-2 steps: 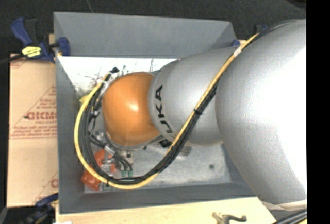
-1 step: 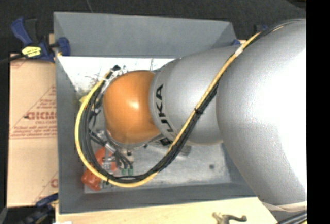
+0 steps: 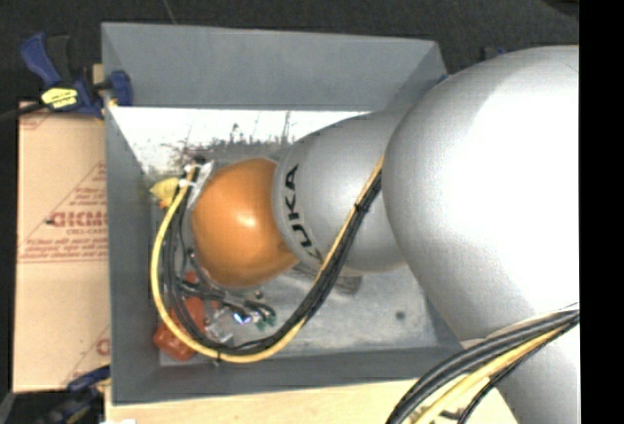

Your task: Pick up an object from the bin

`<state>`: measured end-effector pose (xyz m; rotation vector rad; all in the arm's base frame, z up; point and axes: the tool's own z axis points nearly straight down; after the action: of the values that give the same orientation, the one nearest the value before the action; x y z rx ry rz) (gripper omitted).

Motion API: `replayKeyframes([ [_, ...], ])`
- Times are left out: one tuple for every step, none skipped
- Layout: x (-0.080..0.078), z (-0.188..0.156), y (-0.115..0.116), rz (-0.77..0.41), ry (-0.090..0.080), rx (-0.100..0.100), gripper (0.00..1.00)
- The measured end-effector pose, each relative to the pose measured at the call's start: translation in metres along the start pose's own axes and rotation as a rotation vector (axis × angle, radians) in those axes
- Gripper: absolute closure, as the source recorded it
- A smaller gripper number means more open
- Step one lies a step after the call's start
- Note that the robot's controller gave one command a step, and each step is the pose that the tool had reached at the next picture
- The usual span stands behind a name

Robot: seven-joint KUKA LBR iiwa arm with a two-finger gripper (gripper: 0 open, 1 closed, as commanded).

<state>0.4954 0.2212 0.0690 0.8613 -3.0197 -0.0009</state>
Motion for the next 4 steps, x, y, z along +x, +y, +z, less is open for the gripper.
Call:
replayKeyframes([
  [0.009,-0.003,-0.004,0.131,-0.011,0.001,0.0],
  [-0.016,-0.002,-0.044,-0.32,-0.008,0.001,0.0],
  [0.004,-0.001,-0.029,-0.391,-0.013,0.002,0.0],
  [0.001,-0.003,0.021,-0.603,-0.019,0.006,1.0],
])
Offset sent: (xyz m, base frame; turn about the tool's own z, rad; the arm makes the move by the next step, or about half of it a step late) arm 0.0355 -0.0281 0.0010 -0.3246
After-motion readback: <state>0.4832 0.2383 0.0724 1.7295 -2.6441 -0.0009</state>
